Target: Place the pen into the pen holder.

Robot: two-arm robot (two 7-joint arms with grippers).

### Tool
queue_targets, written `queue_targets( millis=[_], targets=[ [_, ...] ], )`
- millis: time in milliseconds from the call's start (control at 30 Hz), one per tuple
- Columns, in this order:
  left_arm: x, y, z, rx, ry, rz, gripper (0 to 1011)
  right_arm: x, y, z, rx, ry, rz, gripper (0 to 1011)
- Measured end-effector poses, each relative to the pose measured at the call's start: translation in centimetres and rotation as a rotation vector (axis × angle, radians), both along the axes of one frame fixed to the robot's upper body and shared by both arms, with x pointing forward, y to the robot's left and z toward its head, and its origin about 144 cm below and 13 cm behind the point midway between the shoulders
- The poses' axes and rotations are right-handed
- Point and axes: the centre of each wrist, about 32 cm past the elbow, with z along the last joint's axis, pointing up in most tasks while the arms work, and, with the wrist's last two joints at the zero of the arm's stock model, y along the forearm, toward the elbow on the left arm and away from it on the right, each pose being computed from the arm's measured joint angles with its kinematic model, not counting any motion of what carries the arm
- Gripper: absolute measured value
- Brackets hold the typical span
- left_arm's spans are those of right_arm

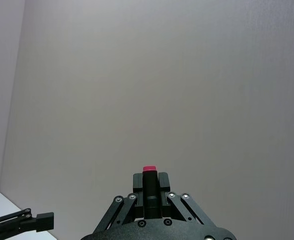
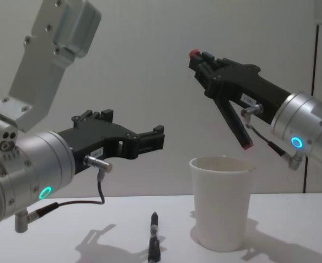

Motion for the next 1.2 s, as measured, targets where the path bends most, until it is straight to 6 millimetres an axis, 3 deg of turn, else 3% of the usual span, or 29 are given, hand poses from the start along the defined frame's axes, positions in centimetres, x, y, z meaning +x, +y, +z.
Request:
queue_targets(
  millis=[600,1200],
  targets=[
    [0.0,0.0,0.0,0.000,0.000,0.000,1001,0.0,1.0,-1.0,-0.019,0.027,0.028,170],
    [0.0,0.0,0.0,0.000,0.000,0.000,1001,-0.6,0.8,-2.1,-0.041,0.060,0.034,170]
  ],
)
